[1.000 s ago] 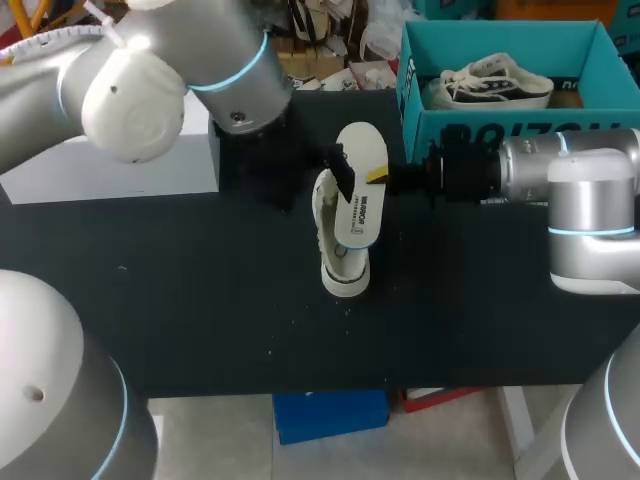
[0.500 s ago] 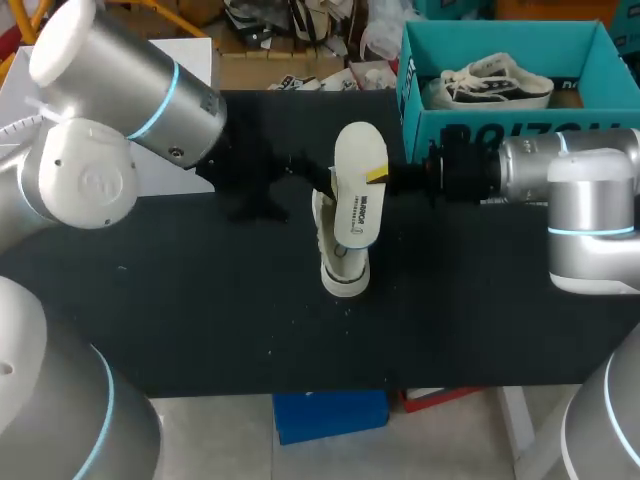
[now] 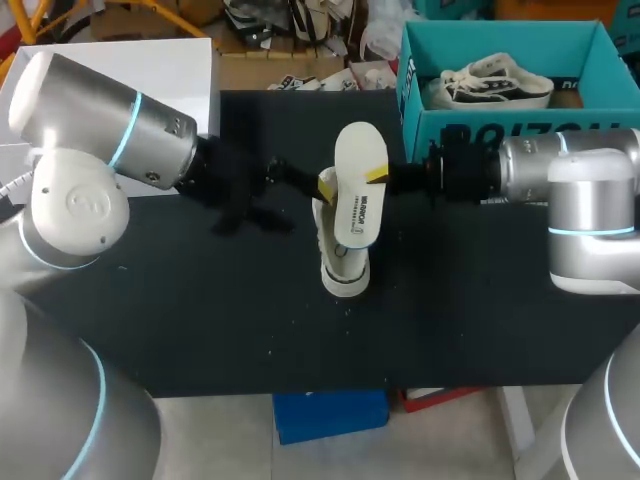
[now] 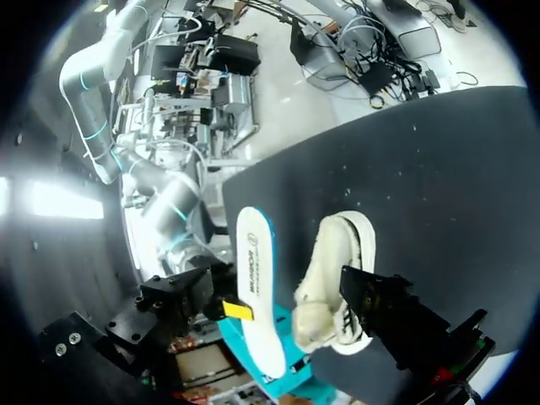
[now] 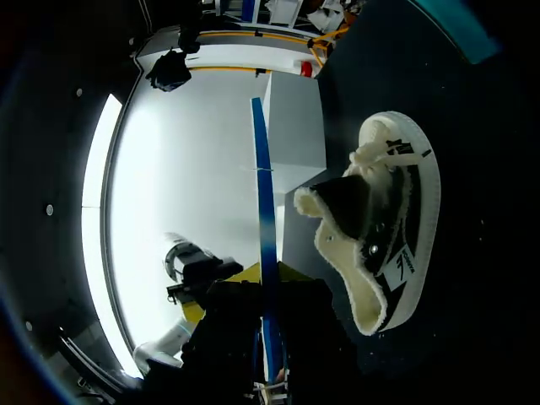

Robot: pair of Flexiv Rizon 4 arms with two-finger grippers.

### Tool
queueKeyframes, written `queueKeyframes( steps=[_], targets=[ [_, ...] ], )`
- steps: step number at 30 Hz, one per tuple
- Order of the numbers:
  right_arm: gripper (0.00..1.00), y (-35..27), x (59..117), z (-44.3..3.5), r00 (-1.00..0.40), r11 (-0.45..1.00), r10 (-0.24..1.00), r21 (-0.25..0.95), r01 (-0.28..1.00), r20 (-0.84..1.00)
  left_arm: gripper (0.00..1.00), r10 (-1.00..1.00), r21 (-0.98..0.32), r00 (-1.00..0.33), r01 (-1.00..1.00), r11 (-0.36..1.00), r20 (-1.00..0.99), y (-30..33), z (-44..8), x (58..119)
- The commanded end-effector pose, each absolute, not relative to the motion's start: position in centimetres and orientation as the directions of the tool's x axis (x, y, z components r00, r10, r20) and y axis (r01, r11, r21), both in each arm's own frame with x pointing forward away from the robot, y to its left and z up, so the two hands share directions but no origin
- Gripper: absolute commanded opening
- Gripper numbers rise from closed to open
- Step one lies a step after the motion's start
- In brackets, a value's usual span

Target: Take the shoe out of the shoebox, open the shoe tongue, remove and reinsert the insole, then place the shoe into the shoebox

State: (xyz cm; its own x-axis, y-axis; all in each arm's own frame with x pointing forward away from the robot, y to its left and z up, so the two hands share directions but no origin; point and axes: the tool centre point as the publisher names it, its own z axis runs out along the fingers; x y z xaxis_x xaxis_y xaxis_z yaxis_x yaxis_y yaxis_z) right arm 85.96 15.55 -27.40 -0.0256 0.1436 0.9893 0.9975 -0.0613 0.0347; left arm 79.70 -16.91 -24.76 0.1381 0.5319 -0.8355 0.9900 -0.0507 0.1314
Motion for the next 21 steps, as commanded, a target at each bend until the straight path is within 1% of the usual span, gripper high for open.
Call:
queueKeyframes(
  steps=[1, 11, 17, 21],
  targets=[
    [0.00, 15.7, 85.9, -27.4, -0.025, -0.064, 0.146, 0.035, 0.997, 0.989, 1.00, 0.099, 0.144, 0.150, 0.987, -0.065, -0.984, -16.5, -25.0, 79.8],
    [0.00, 15.7, 85.9, -27.4, -0.025, -0.064, 0.146, 0.035, 0.997, 0.989, 1.00, 0.099, 0.144, 0.150, 0.987, -0.065, -0.984, -16.5, -25.0, 79.8],
    [0.00, 15.7, 85.9, -27.4, -0.025, -0.064, 0.146, 0.035, 0.997, 0.989, 1.00, 0.126, 0.188, 0.185, 0.982, 0.018, -0.975, -17.2, -25.7, 80.4],
    [0.00, 15.7, 85.9, -27.4, -0.025, -0.064, 0.146, 0.035, 0.997, 0.989, 1.00, 0.137, 0.187, 0.176, 0.980, 0.073, -0.975, -17.6, -25.9, 81.2]
  ],
)
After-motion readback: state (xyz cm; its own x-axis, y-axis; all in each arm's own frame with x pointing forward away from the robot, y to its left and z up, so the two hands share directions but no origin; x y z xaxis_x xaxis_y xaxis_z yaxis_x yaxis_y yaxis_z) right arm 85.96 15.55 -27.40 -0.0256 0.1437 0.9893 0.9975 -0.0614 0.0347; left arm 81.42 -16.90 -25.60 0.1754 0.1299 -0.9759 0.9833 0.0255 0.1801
